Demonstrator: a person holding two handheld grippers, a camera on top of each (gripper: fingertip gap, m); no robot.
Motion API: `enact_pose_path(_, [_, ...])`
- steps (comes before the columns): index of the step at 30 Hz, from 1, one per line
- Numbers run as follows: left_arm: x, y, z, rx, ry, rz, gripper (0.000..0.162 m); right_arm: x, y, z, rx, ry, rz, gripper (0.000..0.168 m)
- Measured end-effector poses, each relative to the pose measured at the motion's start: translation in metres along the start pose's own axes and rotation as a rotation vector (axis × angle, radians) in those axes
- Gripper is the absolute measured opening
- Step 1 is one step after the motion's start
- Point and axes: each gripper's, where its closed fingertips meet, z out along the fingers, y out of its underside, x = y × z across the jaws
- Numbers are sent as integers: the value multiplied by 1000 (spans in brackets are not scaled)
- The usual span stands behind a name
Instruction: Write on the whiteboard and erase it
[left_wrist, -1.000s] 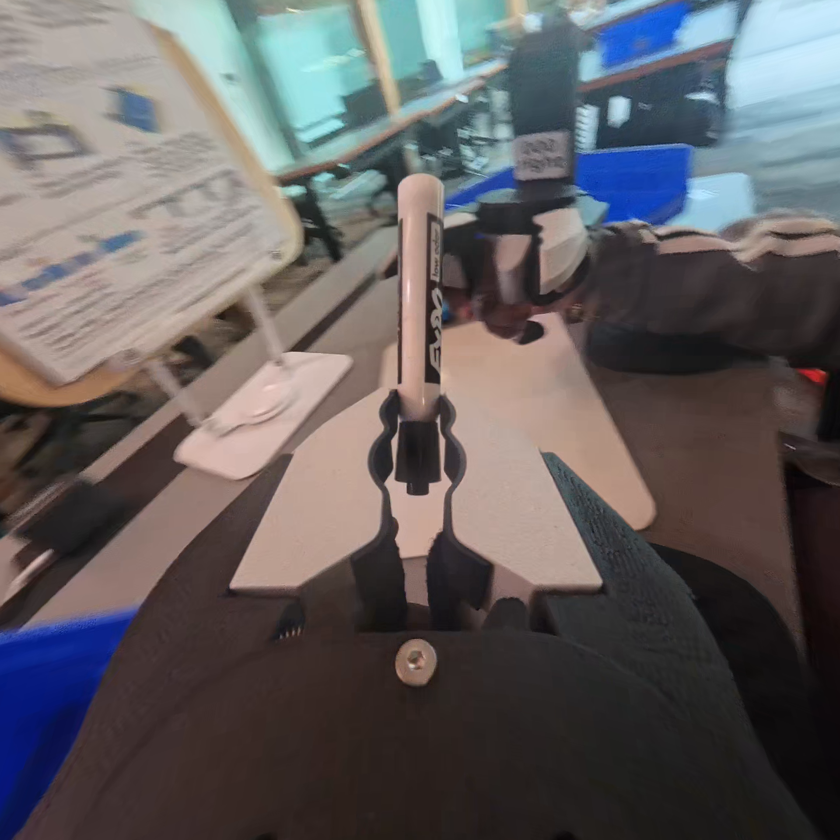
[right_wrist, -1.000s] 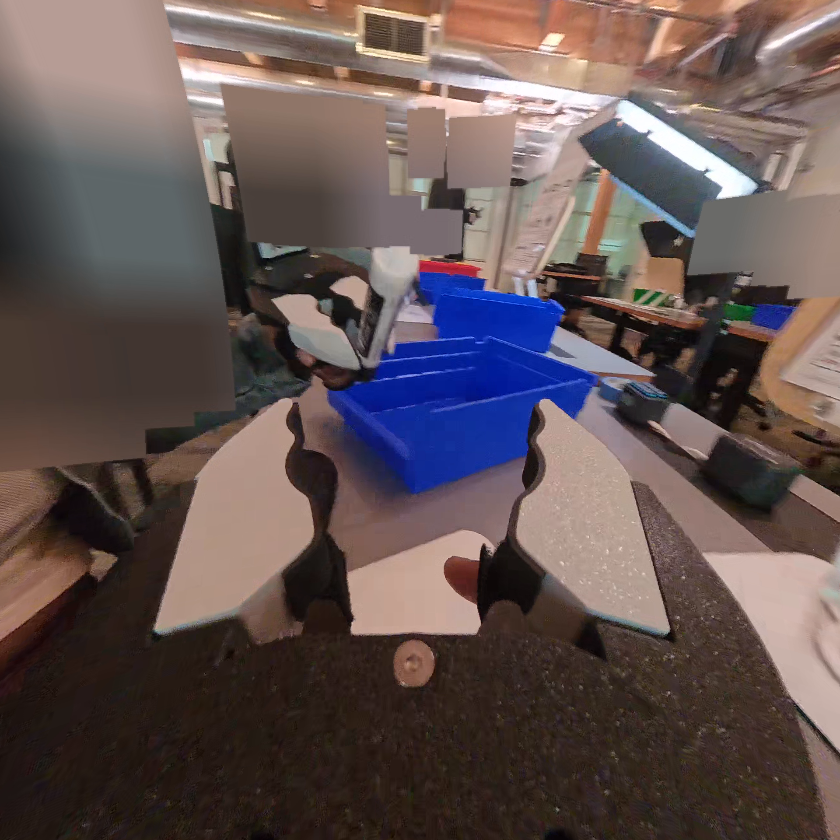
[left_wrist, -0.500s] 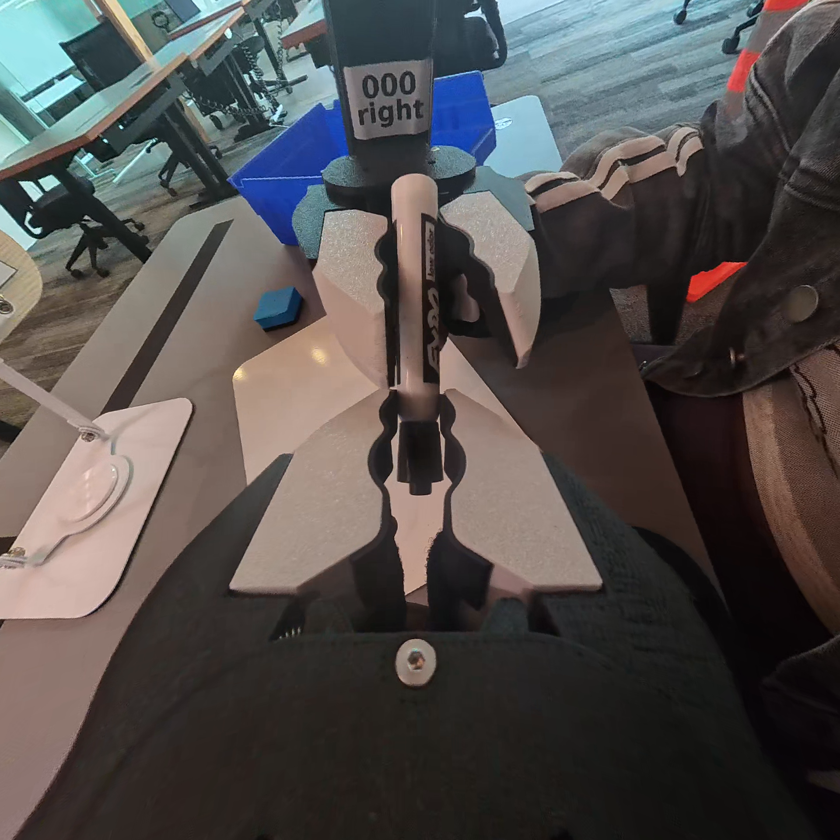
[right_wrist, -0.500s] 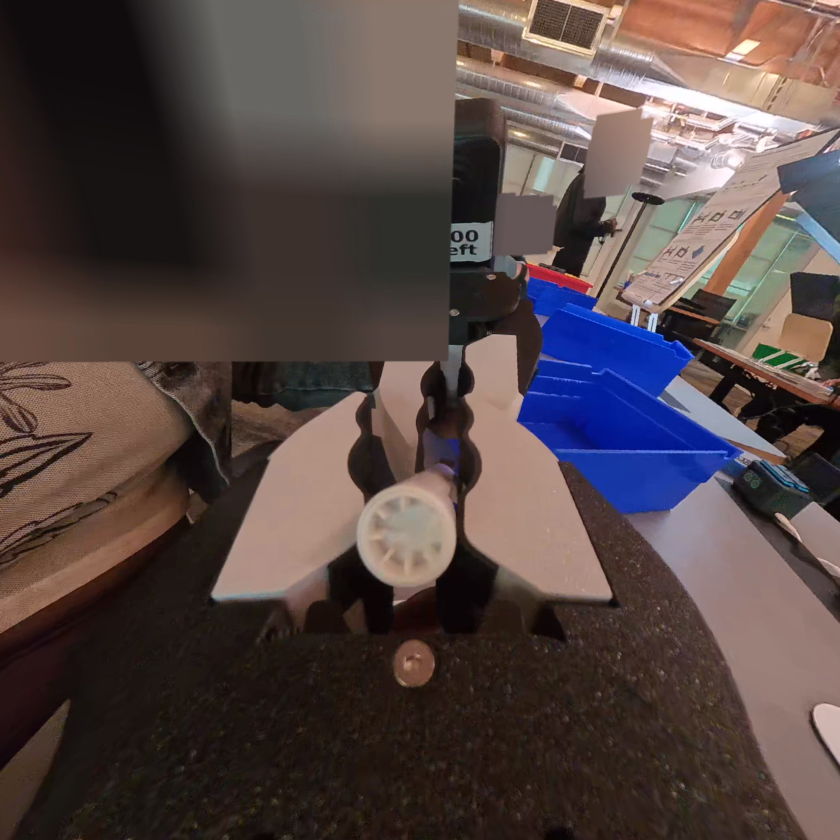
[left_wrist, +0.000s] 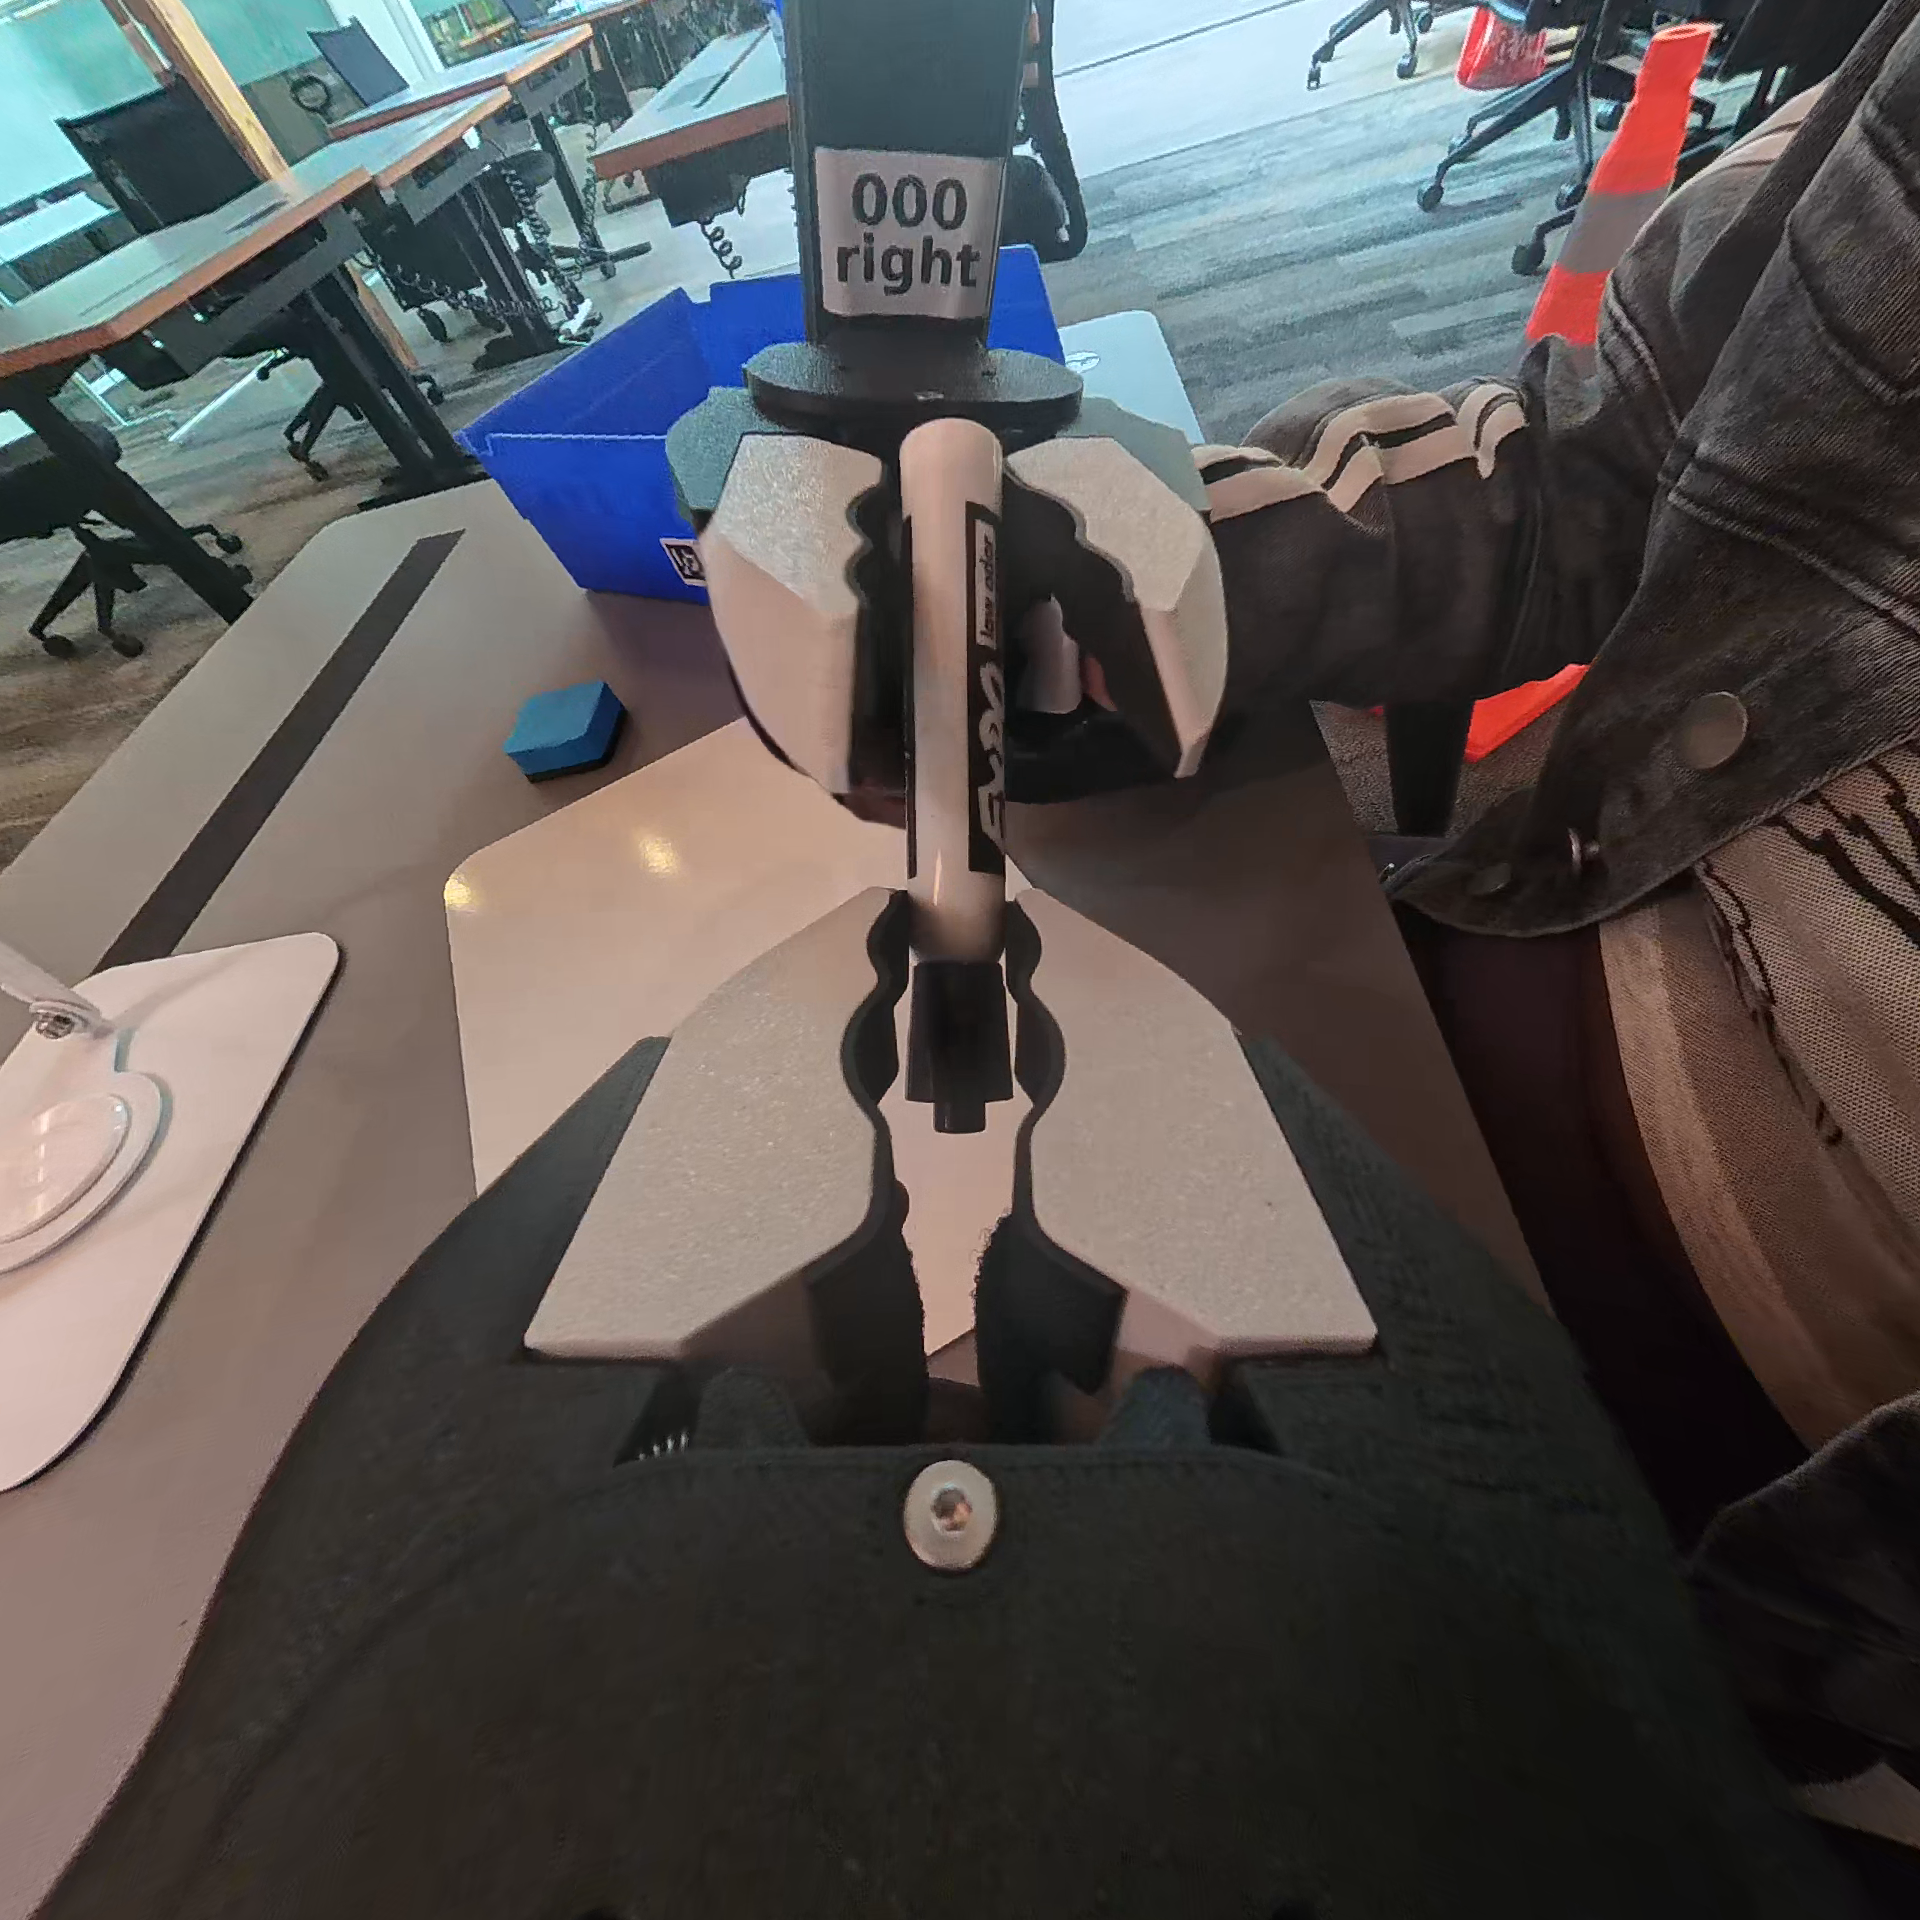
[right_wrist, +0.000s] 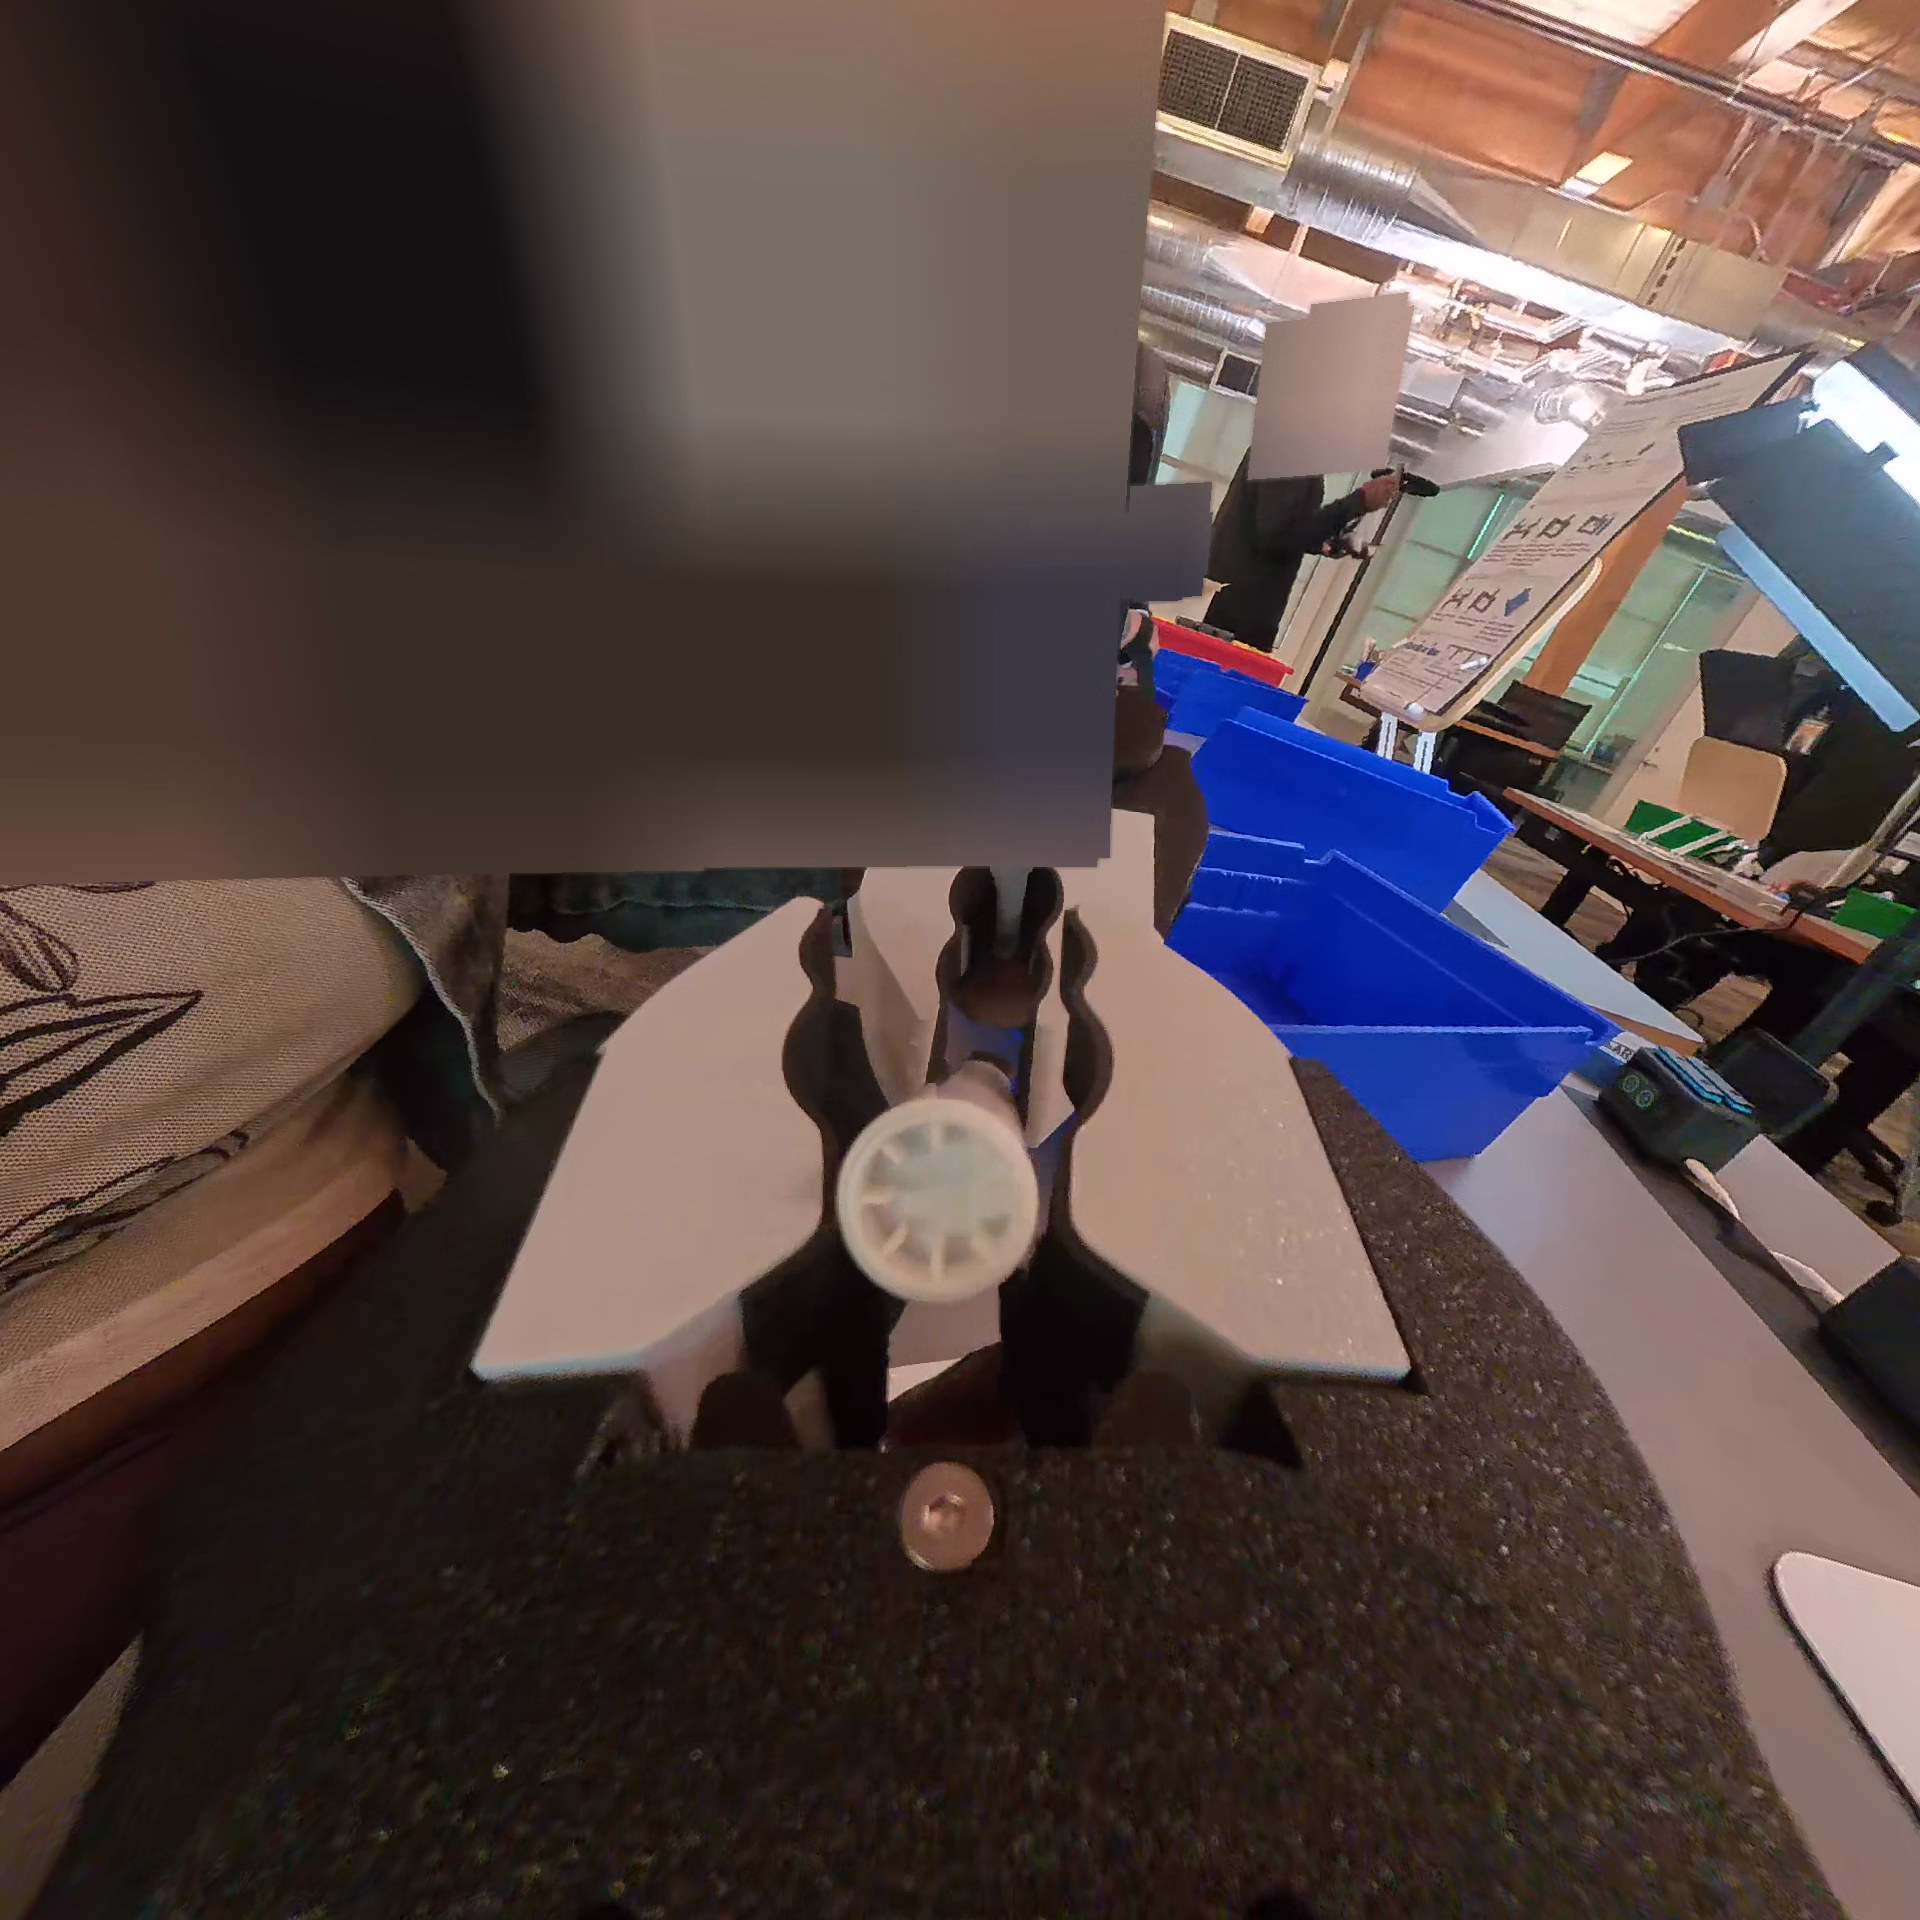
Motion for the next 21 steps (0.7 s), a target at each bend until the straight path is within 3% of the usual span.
enact_pose_path(7, [2,-5,2,46,36,-22,18,-3,-1,-4,2,-2,-19,37])
enact_pose_path(17, [3,-9,5,115,70,-60,17,1,-8,-15,40,25,-11,51])
enact_pose_path(21, [3,-13,5,154,84,-88,17,0,-7,-18,41,21,-14,43])
